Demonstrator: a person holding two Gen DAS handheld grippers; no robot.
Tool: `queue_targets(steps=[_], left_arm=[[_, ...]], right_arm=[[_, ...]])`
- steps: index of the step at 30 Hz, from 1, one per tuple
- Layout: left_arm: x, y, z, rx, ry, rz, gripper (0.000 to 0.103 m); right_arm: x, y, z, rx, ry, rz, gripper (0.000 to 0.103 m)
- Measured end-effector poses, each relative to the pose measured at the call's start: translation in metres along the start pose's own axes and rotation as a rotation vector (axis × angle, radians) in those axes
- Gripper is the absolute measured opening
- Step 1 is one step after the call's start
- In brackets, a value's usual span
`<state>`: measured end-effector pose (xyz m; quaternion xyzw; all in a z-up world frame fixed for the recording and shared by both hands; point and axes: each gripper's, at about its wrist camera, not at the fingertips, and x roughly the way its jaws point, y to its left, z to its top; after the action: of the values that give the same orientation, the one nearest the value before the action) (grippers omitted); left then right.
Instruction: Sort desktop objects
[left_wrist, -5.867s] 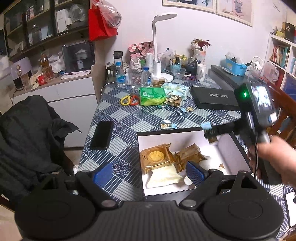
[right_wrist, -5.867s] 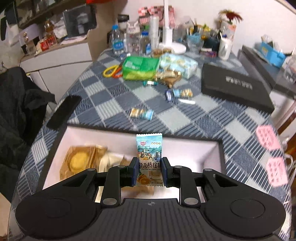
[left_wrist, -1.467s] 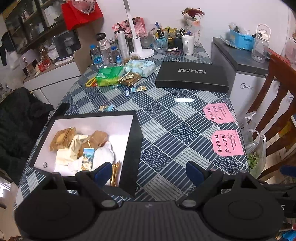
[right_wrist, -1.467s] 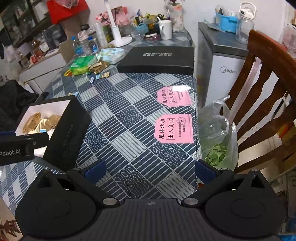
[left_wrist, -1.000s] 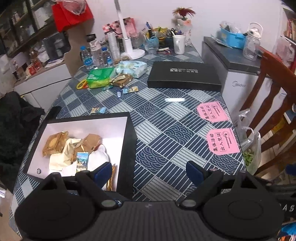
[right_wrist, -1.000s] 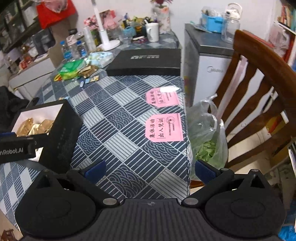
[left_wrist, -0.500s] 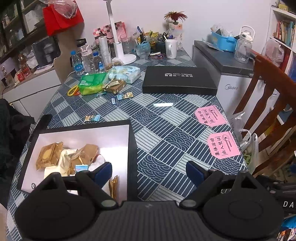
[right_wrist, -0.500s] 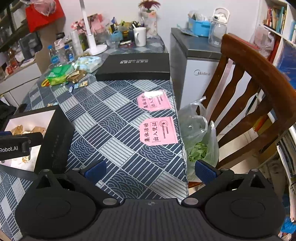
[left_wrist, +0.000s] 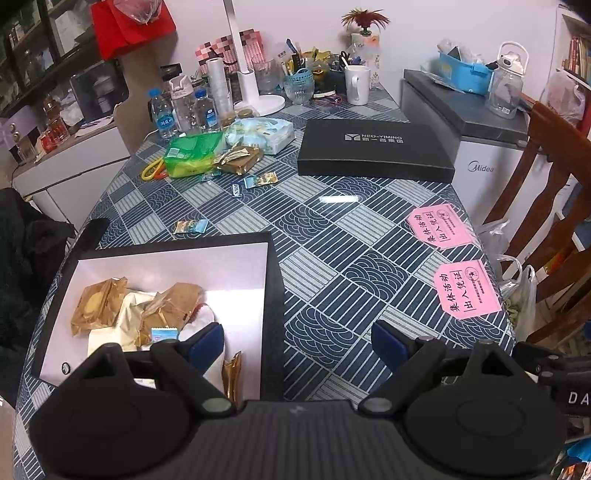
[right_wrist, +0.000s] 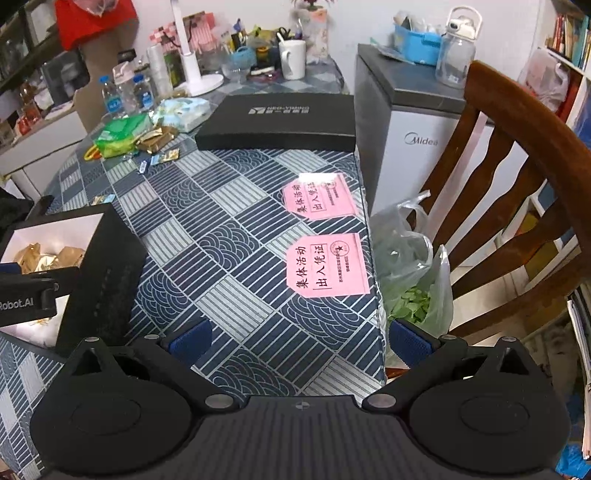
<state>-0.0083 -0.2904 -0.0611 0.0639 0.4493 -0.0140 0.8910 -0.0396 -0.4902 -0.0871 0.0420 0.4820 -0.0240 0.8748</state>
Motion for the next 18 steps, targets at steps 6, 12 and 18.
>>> queue_targets(steps=[6,12,18], left_arm=[[0.006,-0.001,0.001,-0.013,0.012,-0.003,0.103],[0.013,-0.002,-0.004,-0.016,0.024,-0.006,0.103],[0.018,0.001,-0.009,-0.023,0.038,-0.007,0.103]], right_arm=[[0.013,0.001,0.005,-0.017,0.019,0.011,0.103],[0.02,0.004,0.002,-0.026,0.033,0.014,0.103],[0.025,0.003,-0.002,-0.021,0.045,0.02,0.103]])
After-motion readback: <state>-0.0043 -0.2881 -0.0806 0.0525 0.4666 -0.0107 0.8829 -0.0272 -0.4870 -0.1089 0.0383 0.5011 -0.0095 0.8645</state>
